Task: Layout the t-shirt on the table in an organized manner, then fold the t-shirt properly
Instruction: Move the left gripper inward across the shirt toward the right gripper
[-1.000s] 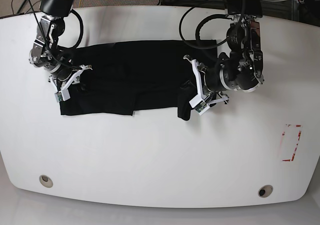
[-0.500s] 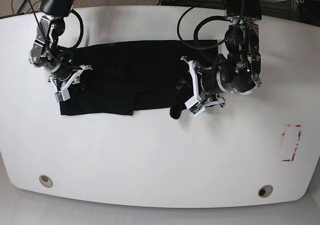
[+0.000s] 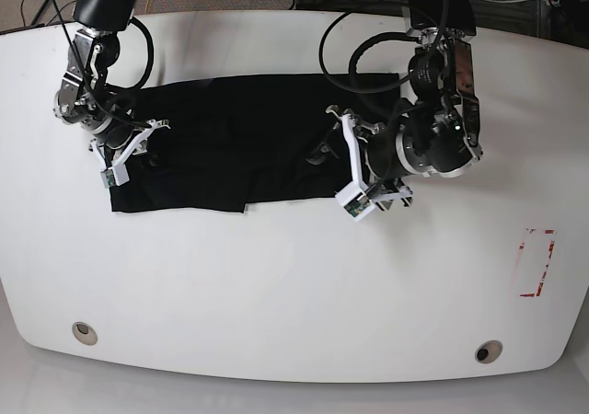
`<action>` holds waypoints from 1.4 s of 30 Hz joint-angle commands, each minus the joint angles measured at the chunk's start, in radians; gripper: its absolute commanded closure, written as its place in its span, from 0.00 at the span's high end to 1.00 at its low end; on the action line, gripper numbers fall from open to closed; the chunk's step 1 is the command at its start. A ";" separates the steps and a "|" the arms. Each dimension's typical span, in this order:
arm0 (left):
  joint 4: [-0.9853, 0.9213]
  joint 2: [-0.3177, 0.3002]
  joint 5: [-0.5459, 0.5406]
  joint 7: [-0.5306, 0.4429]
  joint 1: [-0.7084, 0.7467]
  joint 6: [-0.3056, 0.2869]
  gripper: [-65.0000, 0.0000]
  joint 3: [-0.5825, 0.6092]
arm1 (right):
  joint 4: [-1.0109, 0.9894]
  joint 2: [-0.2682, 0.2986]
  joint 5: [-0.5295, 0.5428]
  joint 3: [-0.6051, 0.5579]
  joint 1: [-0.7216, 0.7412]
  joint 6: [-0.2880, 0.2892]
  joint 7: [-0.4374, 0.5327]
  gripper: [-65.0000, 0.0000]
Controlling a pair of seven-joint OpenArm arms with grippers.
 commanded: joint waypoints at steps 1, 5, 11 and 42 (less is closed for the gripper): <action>0.015 -0.030 -0.007 -0.007 -0.012 -0.001 0.59 -0.049 | 0.000 0.010 -0.031 -0.001 -0.005 -0.002 -0.051 0.18; -0.011 -0.066 -0.007 -0.009 -0.001 -0.001 0.59 -0.137 | 0.000 0.010 -0.030 -0.001 -0.005 -0.002 -0.051 0.18; -0.072 -0.108 -0.007 -0.012 0.009 -0.001 0.59 -0.157 | 0.000 0.010 -0.028 -0.001 -0.005 -0.002 -0.051 0.18; -0.181 -0.112 -0.007 -0.072 0.008 -0.001 0.17 -0.023 | 0.000 -0.016 -0.030 -0.001 -0.005 -0.002 -0.051 0.18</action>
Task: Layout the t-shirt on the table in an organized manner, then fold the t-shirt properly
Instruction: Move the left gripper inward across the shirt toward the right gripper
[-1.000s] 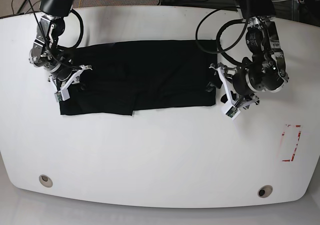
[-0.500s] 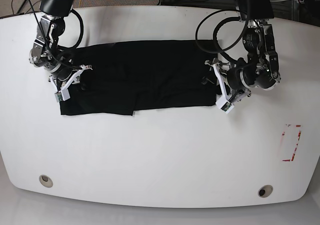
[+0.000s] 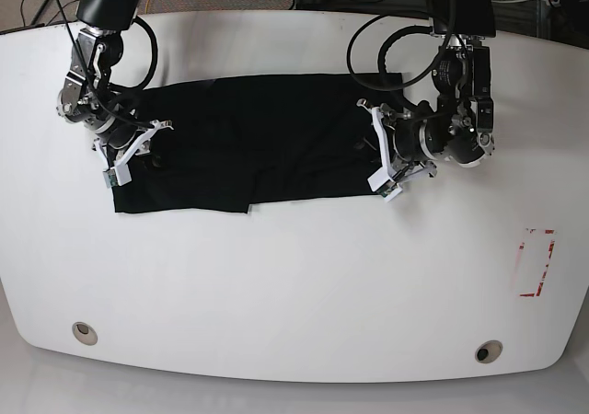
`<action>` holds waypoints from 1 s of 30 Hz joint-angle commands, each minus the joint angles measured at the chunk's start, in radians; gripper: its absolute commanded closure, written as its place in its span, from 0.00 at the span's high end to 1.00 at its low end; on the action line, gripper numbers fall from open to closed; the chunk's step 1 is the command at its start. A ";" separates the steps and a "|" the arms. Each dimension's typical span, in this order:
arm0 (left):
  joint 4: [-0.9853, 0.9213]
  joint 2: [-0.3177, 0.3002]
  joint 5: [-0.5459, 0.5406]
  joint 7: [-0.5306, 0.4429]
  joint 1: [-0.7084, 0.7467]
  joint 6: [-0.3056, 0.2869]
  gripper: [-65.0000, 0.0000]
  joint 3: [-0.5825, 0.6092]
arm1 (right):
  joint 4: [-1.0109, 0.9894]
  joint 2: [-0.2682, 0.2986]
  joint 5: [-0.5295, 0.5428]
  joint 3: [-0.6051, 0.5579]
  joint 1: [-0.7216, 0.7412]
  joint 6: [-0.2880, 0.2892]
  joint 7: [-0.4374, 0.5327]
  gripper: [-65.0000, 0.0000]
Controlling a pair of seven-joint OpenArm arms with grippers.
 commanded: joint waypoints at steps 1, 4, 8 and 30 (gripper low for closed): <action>0.053 -0.005 -0.018 -0.015 -0.017 -0.001 0.13 0.006 | -0.001 0.003 -0.037 -0.003 -0.004 -0.001 -0.057 0.18; 0.086 -0.005 -0.018 -0.010 -0.017 -0.001 0.09 0.023 | -0.001 0.003 -0.037 -0.003 -0.004 -0.001 -0.057 0.18; 0.128 -0.006 -0.018 0.016 -0.017 -0.001 0.10 0.075 | -0.001 0.003 -0.038 -0.003 -0.002 -0.001 -0.057 0.18; 0.200 -0.012 -0.017 0.056 -0.119 -0.001 0.29 0.453 | -0.001 0.003 -0.038 -0.003 -0.002 -0.001 -0.057 0.18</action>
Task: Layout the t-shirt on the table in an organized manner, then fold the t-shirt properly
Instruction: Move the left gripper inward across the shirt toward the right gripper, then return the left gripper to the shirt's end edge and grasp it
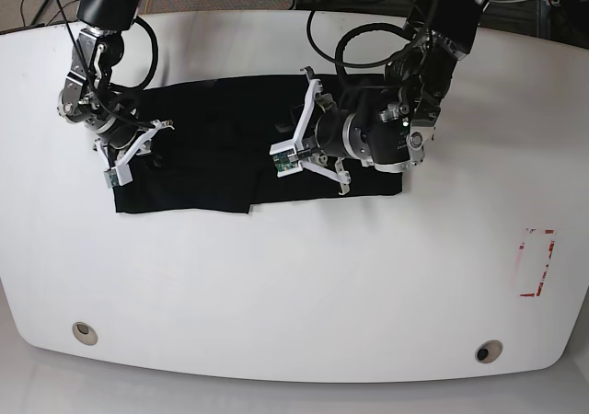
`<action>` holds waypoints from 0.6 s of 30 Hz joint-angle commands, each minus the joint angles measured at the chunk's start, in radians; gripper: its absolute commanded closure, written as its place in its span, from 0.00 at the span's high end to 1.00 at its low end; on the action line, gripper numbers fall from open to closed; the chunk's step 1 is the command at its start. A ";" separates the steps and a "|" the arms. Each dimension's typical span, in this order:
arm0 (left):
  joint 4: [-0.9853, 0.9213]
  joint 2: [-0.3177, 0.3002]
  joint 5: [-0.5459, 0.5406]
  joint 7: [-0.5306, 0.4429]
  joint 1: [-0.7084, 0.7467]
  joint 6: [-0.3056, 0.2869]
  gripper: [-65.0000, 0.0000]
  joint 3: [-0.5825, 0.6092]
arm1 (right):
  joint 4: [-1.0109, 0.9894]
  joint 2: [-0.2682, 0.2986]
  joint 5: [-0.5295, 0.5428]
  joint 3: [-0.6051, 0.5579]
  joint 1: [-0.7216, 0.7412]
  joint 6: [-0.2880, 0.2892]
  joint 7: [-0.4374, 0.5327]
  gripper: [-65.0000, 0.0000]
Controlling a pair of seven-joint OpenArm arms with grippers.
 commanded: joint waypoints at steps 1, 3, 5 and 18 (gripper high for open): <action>0.019 -0.014 -0.010 0.007 -0.022 -0.001 0.35 -0.006 | -0.001 0.004 -0.039 -0.003 -0.002 -0.002 -0.057 0.18; 0.021 -0.022 -0.010 0.010 -0.023 -0.001 0.44 -0.006 | -0.001 0.004 -0.039 -0.003 -0.002 -0.002 -0.057 0.18; 0.027 -0.025 -0.010 0.012 -0.023 -0.001 0.52 -0.008 | -0.001 0.004 -0.039 -0.003 -0.002 -0.002 -0.057 0.18; -0.032 -0.048 0.028 -0.092 0.006 -0.001 0.58 -0.325 | -0.001 0.003 -0.039 -0.003 0.001 -0.002 -0.057 0.18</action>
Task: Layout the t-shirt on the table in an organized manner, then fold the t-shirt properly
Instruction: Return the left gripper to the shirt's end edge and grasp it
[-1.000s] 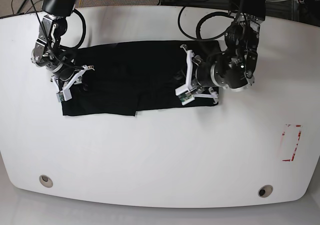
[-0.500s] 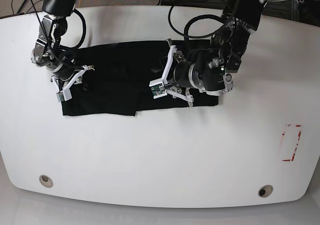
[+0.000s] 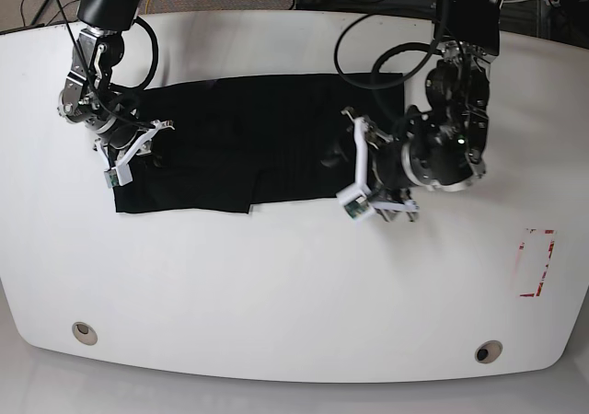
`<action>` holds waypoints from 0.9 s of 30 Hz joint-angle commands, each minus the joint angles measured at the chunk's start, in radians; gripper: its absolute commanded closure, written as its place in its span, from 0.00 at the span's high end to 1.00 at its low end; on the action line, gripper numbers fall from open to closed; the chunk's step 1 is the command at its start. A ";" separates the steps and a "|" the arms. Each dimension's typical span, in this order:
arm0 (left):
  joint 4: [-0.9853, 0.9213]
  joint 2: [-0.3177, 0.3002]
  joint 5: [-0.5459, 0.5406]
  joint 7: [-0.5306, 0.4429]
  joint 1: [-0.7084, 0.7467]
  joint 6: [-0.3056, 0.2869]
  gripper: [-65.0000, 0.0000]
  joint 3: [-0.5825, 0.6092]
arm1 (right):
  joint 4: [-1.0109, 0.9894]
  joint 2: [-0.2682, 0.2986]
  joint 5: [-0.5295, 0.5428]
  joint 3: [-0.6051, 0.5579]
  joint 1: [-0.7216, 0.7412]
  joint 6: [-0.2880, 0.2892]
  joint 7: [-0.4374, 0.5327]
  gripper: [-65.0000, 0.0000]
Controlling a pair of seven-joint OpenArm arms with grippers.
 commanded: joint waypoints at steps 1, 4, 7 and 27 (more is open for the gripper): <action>-0.034 -0.002 0.017 -0.030 0.003 -0.003 0.58 -0.055 | -0.001 0.004 -0.038 -0.003 -0.001 -0.001 -0.058 0.18; -0.094 0.000 0.065 -0.055 0.011 -0.003 0.50 -0.125 | -0.001 0.004 -0.038 -0.003 0.000 -0.001 -0.058 0.18; -0.149 0.000 0.086 -0.087 0.021 -0.003 0.33 -0.147 | -0.001 0.004 -0.038 -0.003 0.000 -0.001 -0.058 0.18; -0.256 -0.063 0.100 -0.136 0.112 -0.003 0.04 -0.144 | 0.099 0.004 -0.024 0.000 0.037 -0.001 -0.068 0.28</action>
